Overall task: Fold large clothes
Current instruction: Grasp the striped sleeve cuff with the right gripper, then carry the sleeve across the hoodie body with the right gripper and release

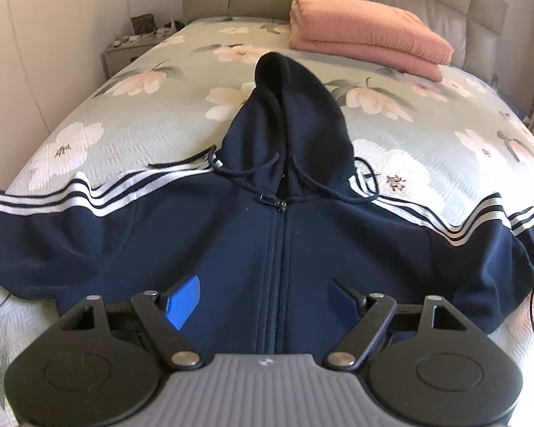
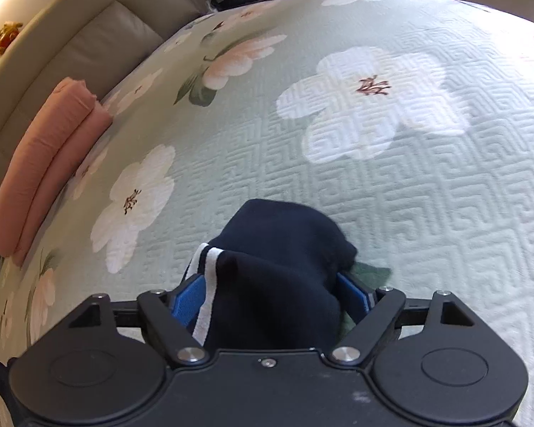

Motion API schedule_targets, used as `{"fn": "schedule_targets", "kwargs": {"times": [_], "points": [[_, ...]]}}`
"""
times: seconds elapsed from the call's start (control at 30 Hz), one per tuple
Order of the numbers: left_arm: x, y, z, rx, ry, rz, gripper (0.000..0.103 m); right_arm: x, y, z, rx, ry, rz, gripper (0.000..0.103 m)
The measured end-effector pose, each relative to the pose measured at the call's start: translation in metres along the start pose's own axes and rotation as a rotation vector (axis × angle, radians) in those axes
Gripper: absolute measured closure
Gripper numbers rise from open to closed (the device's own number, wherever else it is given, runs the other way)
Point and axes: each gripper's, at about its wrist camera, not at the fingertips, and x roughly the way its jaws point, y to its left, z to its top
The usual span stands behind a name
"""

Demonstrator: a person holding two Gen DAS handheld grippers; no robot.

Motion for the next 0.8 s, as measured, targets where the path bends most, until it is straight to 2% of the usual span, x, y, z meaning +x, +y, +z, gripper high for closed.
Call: {"fn": "schedule_targets", "kwargs": {"times": [0.03,0.07,0.13,0.2,0.23,0.37,0.53,0.6,0.7,0.8], "points": [[0.004,0.0,0.001,-0.008,0.009,0.0,0.022,0.0,0.004,0.0,-0.027,-0.01,-0.003,0.016],[0.007,-0.001,0.002,-0.016,0.017,-0.001,0.023,0.0,0.009,-0.002,-0.076,-0.022,-0.021,0.038],[0.009,-0.003,0.002,-0.023,0.023,-0.009,0.025,-0.001,0.017,-0.004,-0.161,-0.034,-0.062,0.075],[0.011,-0.008,0.002,-0.019,0.02,-0.018,0.026,-0.01,0.017,-0.006,-0.189,-0.059,-0.024,0.086],[0.011,-0.011,0.003,-0.012,0.018,-0.024,0.027,-0.017,0.016,-0.007,-0.208,-0.081,-0.014,0.09],[0.011,-0.024,0.007,0.008,0.01,-0.038,0.028,-0.061,0.014,-0.008,-0.287,-0.178,-0.039,0.091],[0.002,-0.024,0.008,-0.006,-0.013,-0.045,0.028,-0.143,-0.016,0.004,-0.273,-0.364,-0.164,0.091],[0.0,-0.02,0.006,-0.027,-0.006,-0.049,0.028,-0.159,-0.023,0.003,-0.292,-0.36,-0.168,0.091],[0.0,-0.012,0.003,-0.058,0.007,-0.053,0.029,-0.166,-0.004,-0.016,-0.398,-0.355,-0.207,0.091],[-0.004,0.001,0.002,-0.089,0.006,-0.051,0.029,-0.185,0.037,-0.048,-0.452,-0.37,-0.146,0.091]]}}
